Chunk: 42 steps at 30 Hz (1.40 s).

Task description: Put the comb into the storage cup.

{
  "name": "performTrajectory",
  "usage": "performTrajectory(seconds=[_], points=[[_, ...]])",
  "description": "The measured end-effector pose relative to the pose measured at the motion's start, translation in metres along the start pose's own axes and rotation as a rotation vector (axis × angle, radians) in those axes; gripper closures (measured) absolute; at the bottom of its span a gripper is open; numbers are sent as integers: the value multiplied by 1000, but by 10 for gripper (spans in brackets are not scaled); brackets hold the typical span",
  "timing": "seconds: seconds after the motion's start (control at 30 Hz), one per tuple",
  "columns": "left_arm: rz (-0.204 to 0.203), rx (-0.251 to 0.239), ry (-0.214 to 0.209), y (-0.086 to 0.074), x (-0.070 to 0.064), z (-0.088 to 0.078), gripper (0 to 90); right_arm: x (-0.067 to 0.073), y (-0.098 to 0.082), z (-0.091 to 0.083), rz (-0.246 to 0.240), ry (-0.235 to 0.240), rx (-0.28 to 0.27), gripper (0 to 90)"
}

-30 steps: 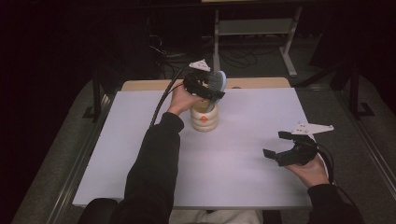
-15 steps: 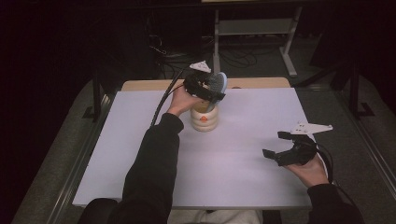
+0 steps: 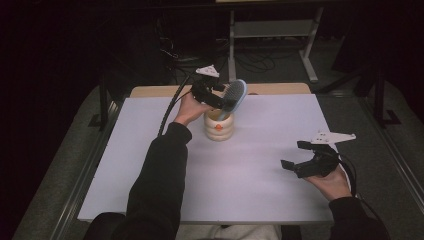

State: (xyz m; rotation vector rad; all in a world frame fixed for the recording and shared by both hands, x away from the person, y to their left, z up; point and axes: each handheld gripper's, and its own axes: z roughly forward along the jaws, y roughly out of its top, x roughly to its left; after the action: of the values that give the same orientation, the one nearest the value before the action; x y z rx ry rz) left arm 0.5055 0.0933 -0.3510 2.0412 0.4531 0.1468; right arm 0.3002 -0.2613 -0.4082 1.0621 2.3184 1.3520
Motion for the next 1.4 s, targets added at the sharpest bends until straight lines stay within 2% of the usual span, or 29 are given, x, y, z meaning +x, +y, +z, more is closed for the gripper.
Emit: performTrajectory(seconds=[0.37, 0.5, 0.6, 0.7, 0.83, 1.13, 1.4], points=[[-34, -37, 29, -13, 2, -27, 0, 1, 0, 1, -4, -1, 8, 0], [-52, -75, 20, -17, 2, -37, 0, 1, 0, 1, -5, -1, 8, 0], [-54, -82, 19, -20, 1, -44, 0, 1, 0, 1, -4, -1, 7, 0], [-50, -91, 30, -24, 0, -52, 0, 1, 0, 1, -4, -1, 8, 0], [-69, -110, 44, -33, -1, -64, 0, 1, 0, 1, -4, -2, 9, 0], [-100, -110, 69, -58, 0, -83, 0, 1, 0, 1, -3, -5, 9, 0], [-105, -110, 82, -74, -3, -94, 0, 2, 0, 1, -1, -4, 14, 0]])
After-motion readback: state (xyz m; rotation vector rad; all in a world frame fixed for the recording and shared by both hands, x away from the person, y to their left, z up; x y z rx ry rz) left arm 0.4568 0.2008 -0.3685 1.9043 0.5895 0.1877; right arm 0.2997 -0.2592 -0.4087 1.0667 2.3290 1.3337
